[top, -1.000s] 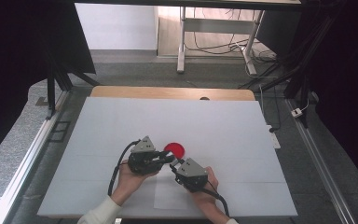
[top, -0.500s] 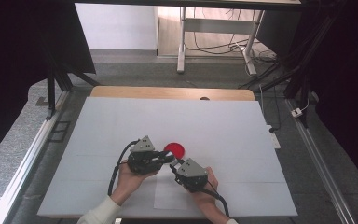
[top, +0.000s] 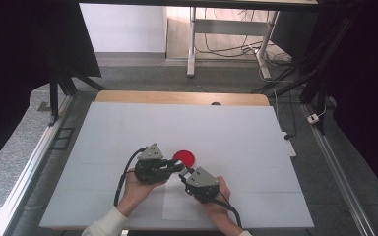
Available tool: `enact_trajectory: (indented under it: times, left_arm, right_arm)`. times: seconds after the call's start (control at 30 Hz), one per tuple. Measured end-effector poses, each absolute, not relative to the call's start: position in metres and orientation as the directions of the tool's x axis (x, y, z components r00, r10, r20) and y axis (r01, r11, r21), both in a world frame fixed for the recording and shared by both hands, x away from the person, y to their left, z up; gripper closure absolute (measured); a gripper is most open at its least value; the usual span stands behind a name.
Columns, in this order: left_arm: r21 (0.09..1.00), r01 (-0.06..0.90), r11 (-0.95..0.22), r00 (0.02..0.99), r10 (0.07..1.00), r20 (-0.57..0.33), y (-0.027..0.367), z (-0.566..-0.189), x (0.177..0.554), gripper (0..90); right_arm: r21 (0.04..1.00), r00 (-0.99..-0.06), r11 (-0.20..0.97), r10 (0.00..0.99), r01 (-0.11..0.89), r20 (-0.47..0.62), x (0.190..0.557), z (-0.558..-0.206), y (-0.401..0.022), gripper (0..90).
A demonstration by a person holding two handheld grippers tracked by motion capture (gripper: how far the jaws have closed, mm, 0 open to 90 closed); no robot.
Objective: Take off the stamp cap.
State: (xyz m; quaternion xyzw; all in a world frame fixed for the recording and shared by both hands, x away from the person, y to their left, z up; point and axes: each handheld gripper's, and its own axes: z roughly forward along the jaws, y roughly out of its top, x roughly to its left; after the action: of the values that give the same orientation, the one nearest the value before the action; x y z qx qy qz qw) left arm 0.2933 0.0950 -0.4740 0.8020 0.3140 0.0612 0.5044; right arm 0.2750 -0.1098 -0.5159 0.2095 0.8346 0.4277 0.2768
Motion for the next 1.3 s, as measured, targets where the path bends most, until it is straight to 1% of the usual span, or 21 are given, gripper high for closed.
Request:
enact_trajectory:
  times: [0.47, 0.57, 0.77, 0.87, 1.13, 1.3]
  left_arm:
    - [0.852, 0.45, -0.269, 0.792, 0.561, -0.241, 0.0974, -0.4736, 0.2937, 76.1]
    - [0.85, 0.453, -0.269, 0.791, 0.561, -0.244, 0.0979, -0.4736, 0.2939, 76.1]
    - [0.849, 0.455, -0.269, 0.792, 0.558, -0.248, 0.0985, -0.4735, 0.2941, 76.1]
    - [0.848, 0.457, -0.267, 0.792, 0.557, -0.251, 0.099, -0.4732, 0.294, 76.0]
    - [0.846, 0.464, -0.261, 0.789, 0.556, -0.261, 0.0994, -0.473, 0.2941, 76.0]
    - [0.845, 0.467, -0.26, 0.787, 0.559, -0.262, 0.0994, -0.4716, 0.293, 76.1]
  right_arm:
    - [0.86, -0.748, 0.49, 0.622, 0.142, -0.231, 0.2729, -0.5163, -0.1114, 65.3]
    - [0.86, -0.753, 0.489, 0.618, 0.143, -0.226, 0.2731, -0.5167, -0.1116, 65.3]
    - [0.833, -0.758, 0.544, 0.584, 0.099, -0.291, 0.2737, -0.5144, -0.1115, 65.4]
    - [0.834, -0.766, 0.543, 0.576, 0.098, -0.285, 0.2747, -0.5137, -0.1126, 65.4]
    - [0.856, -0.764, 0.501, 0.601, 0.128, -0.237, 0.2736, -0.5153, -0.1127, 65.4]
    - [0.857, -0.757, 0.502, 0.604, 0.118, -0.25, 0.2715, -0.5148, -0.1121, 65.4]
